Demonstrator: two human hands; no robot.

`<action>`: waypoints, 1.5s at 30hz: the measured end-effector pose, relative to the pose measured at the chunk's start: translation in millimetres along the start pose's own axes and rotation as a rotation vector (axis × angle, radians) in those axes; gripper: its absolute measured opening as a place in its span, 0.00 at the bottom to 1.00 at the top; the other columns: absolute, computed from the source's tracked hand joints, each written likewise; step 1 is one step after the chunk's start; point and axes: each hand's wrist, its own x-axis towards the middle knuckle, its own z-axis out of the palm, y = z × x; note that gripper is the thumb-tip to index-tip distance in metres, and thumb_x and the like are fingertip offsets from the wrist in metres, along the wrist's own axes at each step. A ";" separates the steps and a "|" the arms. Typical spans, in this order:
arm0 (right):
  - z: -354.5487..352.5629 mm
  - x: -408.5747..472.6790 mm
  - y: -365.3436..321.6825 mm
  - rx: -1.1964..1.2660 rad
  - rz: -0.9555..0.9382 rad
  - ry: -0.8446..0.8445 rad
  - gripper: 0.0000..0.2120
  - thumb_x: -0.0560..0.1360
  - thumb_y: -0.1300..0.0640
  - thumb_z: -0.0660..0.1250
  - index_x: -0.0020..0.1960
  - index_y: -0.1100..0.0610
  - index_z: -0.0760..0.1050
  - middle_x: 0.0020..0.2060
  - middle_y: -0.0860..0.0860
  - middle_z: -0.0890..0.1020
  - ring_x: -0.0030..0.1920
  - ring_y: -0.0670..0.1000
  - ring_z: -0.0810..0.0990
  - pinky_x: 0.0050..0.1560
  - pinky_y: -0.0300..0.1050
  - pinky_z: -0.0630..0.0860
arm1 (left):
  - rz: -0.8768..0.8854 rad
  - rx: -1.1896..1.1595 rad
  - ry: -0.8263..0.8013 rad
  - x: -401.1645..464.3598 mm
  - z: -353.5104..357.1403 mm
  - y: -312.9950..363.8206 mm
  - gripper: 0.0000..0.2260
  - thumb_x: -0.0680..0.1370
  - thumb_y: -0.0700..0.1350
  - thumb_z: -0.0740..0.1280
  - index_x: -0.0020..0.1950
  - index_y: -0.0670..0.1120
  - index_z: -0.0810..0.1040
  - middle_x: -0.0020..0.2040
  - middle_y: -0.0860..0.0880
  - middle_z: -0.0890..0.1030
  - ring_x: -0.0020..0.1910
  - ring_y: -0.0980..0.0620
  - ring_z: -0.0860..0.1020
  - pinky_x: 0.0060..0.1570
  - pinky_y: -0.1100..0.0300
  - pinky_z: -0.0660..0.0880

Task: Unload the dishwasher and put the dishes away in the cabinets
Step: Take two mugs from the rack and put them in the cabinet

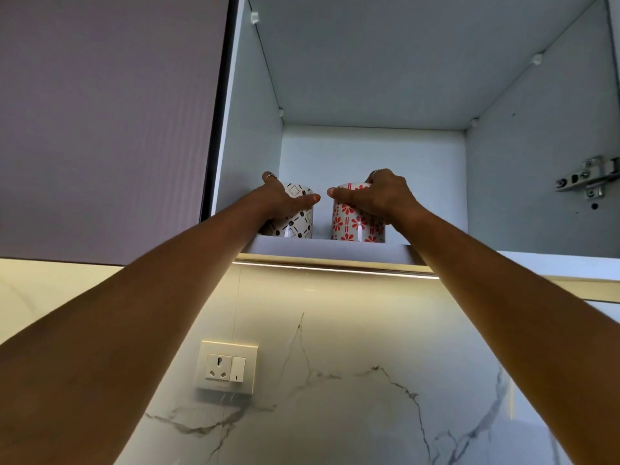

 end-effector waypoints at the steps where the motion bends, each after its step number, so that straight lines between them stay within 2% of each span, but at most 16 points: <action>1: 0.3 -0.9 -0.4 0.007 0.003 -0.007 0.34 0.66 0.36 0.70 0.59 0.62 0.72 0.56 0.59 0.79 0.52 0.58 0.80 0.47 0.48 0.75 | 0.001 -0.005 -0.021 0.2 -0.9 -1.6 0.44 0.72 0.62 0.68 0.74 0.41 0.48 0.59 0.39 0.75 0.52 0.43 0.77 0.44 0.54 0.73; 4: 0.9 -4.4 -0.3 0.016 0.008 -0.012 0.34 0.68 0.36 0.69 0.58 0.63 0.72 0.55 0.59 0.79 0.51 0.57 0.79 0.45 0.46 0.74 | 0.015 -0.024 -0.048 -2.2 -0.9 -3.1 0.43 0.72 0.58 0.71 0.74 0.41 0.49 0.52 0.42 0.74 0.47 0.46 0.75 0.40 0.57 0.72; 6: 0.4 -7.2 -0.4 0.019 0.006 -0.017 0.33 0.69 0.36 0.68 0.57 0.64 0.73 0.55 0.59 0.79 0.49 0.56 0.79 0.44 0.46 0.73 | 0.031 -0.027 -0.039 -5.2 -0.1 -3.8 0.42 0.71 0.57 0.72 0.73 0.41 0.50 0.51 0.43 0.73 0.46 0.48 0.74 0.34 0.60 0.71; 10: -0.1 -8.8 -2.3 -0.016 -0.012 -0.035 0.29 0.73 0.39 0.65 0.55 0.66 0.75 0.53 0.60 0.80 0.41 0.53 0.76 0.39 0.43 0.71 | 0.071 -0.029 -0.039 -7.7 0.7 -7.4 0.39 0.72 0.55 0.72 0.72 0.40 0.53 0.55 0.42 0.75 0.46 0.47 0.75 0.29 0.62 0.70; 12: 0.9 -9.4 -3.8 -0.056 -0.024 -0.062 0.26 0.75 0.42 0.64 0.55 0.66 0.76 0.53 0.61 0.81 0.40 0.52 0.75 0.32 0.38 0.68 | 0.091 -0.004 -0.037 -8.8 2.1 -7.2 0.37 0.73 0.54 0.71 0.71 0.40 0.55 0.60 0.39 0.75 0.46 0.47 0.74 0.31 0.62 0.70; 14: 1.6 -9.7 -5.6 -0.078 -0.032 -0.083 0.24 0.77 0.45 0.63 0.56 0.67 0.75 0.54 0.61 0.80 0.42 0.53 0.76 0.29 0.35 0.66 | 0.099 0.027 -0.021 -10.3 2.2 -5.7 0.36 0.74 0.53 0.70 0.71 0.40 0.55 0.62 0.39 0.73 0.47 0.47 0.73 0.34 0.61 0.71; 16: 1.7 -9.6 -7.0 -0.091 -0.041 -0.088 0.21 0.78 0.48 0.62 0.57 0.67 0.75 0.55 0.61 0.80 0.48 0.55 0.80 0.34 0.37 0.69 | 0.109 0.066 -0.008 -10.8 1.4 -4.6 0.34 0.74 0.53 0.70 0.71 0.39 0.57 0.63 0.39 0.73 0.50 0.46 0.74 0.37 0.60 0.71; 18: 1.1 -9.8 -7.7 -0.098 -0.044 -0.078 0.19 0.79 0.52 0.61 0.60 0.66 0.75 0.57 0.61 0.79 0.55 0.57 0.79 0.44 0.40 0.71 | 0.121 0.113 0.009 -10.9 1.0 -4.1 0.33 0.75 0.53 0.69 0.70 0.39 0.58 0.64 0.39 0.73 0.57 0.43 0.76 0.40 0.59 0.72; 22: -0.9 -11.9 -8.1 -0.148 -0.073 -0.056 0.16 0.78 0.60 0.63 0.64 0.65 0.73 0.60 0.61 0.78 0.58 0.58 0.79 0.56 0.45 0.75 | 0.121 0.157 0.020 -13.0 2.6 -3.1 0.31 0.75 0.52 0.69 0.69 0.39 0.60 0.63 0.39 0.73 0.59 0.42 0.76 0.42 0.59 0.71; 29: -2.1 -14.4 -8.2 -0.152 -0.129 -0.019 0.15 0.76 0.62 0.66 0.63 0.65 0.75 0.60 0.61 0.78 0.57 0.58 0.80 0.57 0.46 0.75 | 0.128 0.228 0.073 -11.4 -0.3 -4.6 0.24 0.76 0.50 0.69 0.65 0.38 0.67 0.63 0.38 0.74 0.60 0.41 0.75 0.47 0.56 0.72; 34: -2.3 -16.6 -7.9 -0.119 -0.141 0.004 0.16 0.76 0.63 0.66 0.62 0.65 0.75 0.61 0.61 0.78 0.58 0.58 0.79 0.59 0.47 0.74 | 0.139 0.201 0.104 -13.5 0.2 -2.2 0.22 0.76 0.47 0.69 0.65 0.40 0.68 0.63 0.38 0.74 0.59 0.41 0.76 0.49 0.55 0.76; 38: -0.3 -18.3 -8.5 -0.088 -0.138 0.016 0.16 0.75 0.65 0.67 0.62 0.65 0.75 0.60 0.61 0.78 0.57 0.58 0.80 0.57 0.50 0.77 | 0.147 0.215 0.164 -15.7 -2.7 -3.3 0.22 0.75 0.45 0.70 0.65 0.39 0.69 0.64 0.38 0.74 0.60 0.41 0.76 0.54 0.54 0.74; 42: 0.1 -23.7 -8.6 -0.120 -0.144 0.074 0.16 0.76 0.61 0.67 0.63 0.61 0.74 0.60 0.60 0.77 0.57 0.59 0.79 0.55 0.48 0.75 | 0.163 0.222 0.285 -17.9 -6.0 -1.6 0.21 0.77 0.49 0.68 0.65 0.38 0.71 0.64 0.38 0.73 0.61 0.41 0.74 0.59 0.52 0.72; 45: -2.7 -27.0 -5.8 -0.198 -0.158 0.091 0.16 0.76 0.56 0.67 0.62 0.59 0.74 0.59 0.58 0.78 0.55 0.58 0.80 0.52 0.48 0.75 | 0.269 0.278 0.406 -24.4 -8.7 4.7 0.18 0.80 0.48 0.62 0.64 0.38 0.71 0.63 0.38 0.73 0.61 0.41 0.73 0.59 0.50 0.71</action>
